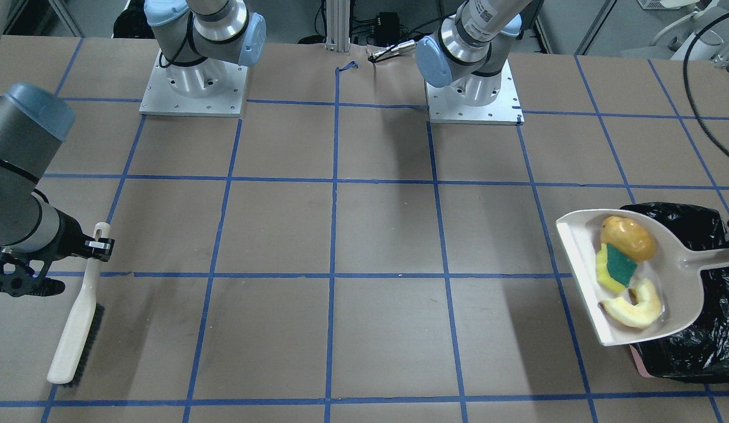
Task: Sweep and dump trash into bin
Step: 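Lift the dustpan toward the bin with left gripper while right gripper returns brush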
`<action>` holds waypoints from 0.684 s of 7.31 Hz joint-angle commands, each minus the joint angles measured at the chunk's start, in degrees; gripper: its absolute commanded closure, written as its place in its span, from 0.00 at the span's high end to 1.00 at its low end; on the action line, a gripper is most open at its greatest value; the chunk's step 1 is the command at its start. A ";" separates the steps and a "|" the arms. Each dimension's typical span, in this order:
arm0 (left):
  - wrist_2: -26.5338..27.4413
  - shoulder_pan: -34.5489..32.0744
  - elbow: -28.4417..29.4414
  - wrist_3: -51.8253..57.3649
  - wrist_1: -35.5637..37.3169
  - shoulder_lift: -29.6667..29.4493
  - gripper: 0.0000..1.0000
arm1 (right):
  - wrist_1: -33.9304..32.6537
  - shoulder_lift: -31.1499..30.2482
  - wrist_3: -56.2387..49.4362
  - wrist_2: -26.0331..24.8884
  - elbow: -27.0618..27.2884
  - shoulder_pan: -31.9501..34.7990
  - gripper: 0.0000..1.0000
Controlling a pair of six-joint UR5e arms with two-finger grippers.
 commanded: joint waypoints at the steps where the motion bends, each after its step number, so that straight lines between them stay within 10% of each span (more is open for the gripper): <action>1: 0.57 7.56 3.47 10.59 -0.30 -1.37 0.11 | -1.84 0.40 -5.16 0.39 0.29 -2.75 0.00; 5: 2.05 10.31 6.73 21.07 4.52 -4.79 0.09 | -3.96 1.89 -5.27 0.83 0.65 -2.76 0.00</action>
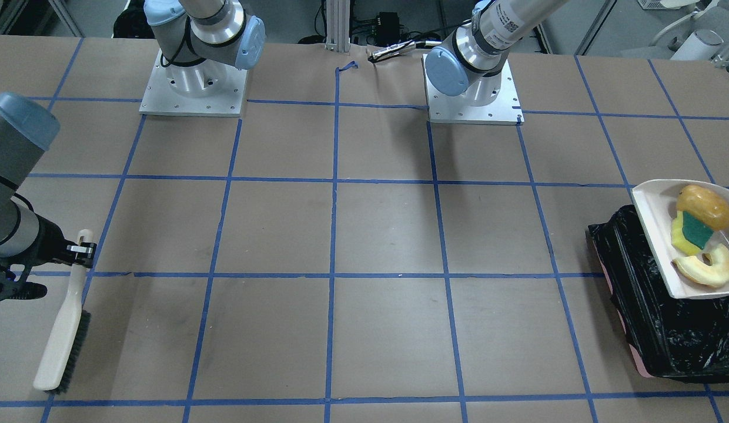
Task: Sweep and dump trash into bin
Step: 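Tilt the dustpan over the black bin with the left gripper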
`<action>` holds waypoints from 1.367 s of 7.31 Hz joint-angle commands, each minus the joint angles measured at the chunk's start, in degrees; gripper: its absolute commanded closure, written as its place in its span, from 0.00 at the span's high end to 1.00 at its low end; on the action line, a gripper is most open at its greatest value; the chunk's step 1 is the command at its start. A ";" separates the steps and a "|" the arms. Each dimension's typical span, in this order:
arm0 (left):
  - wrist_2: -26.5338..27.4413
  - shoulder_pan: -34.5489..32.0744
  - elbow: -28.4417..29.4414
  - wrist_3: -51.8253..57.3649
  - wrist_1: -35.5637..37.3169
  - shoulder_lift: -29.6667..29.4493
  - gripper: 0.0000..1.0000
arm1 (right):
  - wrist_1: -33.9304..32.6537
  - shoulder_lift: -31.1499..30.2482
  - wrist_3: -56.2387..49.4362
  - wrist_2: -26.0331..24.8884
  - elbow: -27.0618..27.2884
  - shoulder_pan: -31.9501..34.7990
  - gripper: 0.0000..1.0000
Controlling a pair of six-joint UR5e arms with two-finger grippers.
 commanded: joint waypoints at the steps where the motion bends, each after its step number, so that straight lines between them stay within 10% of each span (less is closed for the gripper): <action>1: 1.83 0.31 2.29 5.37 4.15 -3.09 0.08 | -0.23 0.60 -0.17 0.10 0.03 -0.03 0.00; 10: 13.51 -5.83 -0.40 18.30 16.46 -2.77 0.08 | -0.32 0.96 -1.75 0.28 0.03 -0.03 0.03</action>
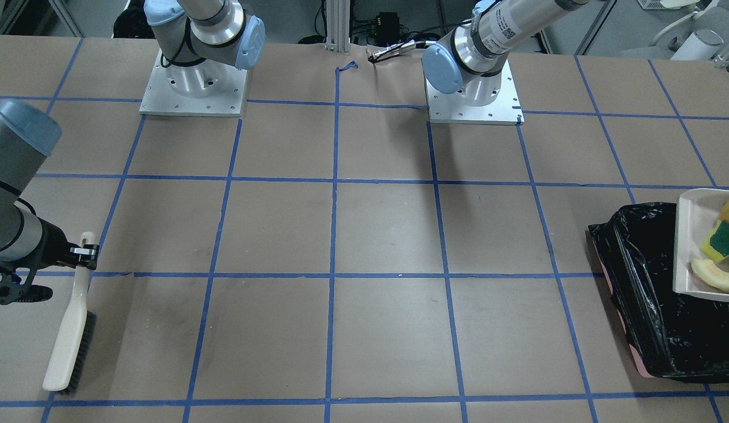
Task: Sweep and dump trash into bin
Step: 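Tilt the dustpan over the black bin with the left gripper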
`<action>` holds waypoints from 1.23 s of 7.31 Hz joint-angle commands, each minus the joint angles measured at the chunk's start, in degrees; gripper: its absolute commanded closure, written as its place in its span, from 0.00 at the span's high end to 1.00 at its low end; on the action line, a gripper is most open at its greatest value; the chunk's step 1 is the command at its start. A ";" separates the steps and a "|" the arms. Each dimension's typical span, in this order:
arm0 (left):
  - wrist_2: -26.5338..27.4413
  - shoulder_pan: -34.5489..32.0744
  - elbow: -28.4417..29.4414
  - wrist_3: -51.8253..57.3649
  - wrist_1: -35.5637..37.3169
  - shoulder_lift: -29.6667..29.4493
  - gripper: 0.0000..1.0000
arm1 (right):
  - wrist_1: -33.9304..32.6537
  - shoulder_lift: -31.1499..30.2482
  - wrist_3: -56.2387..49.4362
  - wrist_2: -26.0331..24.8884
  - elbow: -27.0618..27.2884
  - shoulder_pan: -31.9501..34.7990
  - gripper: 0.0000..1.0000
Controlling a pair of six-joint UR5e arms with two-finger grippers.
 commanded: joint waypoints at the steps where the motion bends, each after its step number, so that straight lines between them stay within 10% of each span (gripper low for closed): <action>1: 2.65 -1.64 -5.53 3.03 8.66 1.68 0.08 | -0.17 0.09 0.02 0.00 0.00 0.04 0.20; 4: 3.10 -2.09 -6.62 3.83 10.66 2.65 0.08 | -1.48 0.18 0.11 0.00 -0.09 0.04 0.80; 6: 4.75 -3.57 -6.71 4.62 10.83 3.18 0.08 | -2.88 0.18 0.55 -0.09 -0.44 0.04 0.99; 9: 5.74 -4.72 -6.62 6.56 14.00 2.92 0.08 | -3.77 -3.40 0.03 -0.18 -0.97 -0.05 1.00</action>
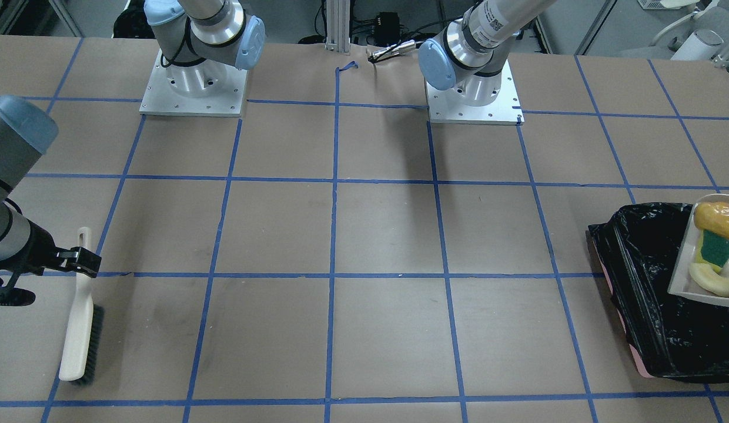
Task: Sweep and dump trash into bin
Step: 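Tilt the dustpan over the black bin with the left gripper, then tip the dustpan into the bin while the right gripper releases the brush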
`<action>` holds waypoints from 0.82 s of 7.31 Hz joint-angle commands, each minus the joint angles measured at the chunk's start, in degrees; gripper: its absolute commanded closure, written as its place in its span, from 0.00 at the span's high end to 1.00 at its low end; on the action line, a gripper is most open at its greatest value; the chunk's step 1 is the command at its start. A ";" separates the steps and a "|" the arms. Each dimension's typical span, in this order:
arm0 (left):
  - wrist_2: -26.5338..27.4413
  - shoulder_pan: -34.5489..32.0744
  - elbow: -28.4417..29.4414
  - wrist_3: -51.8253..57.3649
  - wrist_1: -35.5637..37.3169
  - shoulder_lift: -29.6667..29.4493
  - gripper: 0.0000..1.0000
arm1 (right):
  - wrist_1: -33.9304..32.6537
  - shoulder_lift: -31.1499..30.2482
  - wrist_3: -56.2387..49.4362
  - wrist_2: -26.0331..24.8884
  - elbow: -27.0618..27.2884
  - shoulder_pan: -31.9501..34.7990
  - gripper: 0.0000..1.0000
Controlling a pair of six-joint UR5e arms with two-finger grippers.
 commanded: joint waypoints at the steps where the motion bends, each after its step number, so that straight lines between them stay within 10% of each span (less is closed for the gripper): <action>1: 0.20 -0.23 0.09 0.37 0.80 -0.26 0.08 | 0.94 -5.43 -0.76 -0.05 -0.24 0.08 1.00; 6: 3.98 -2.86 0.01 0.28 4.31 -0.18 0.08 | 17.64 -17.85 2.73 2.24 -8.57 7.25 1.00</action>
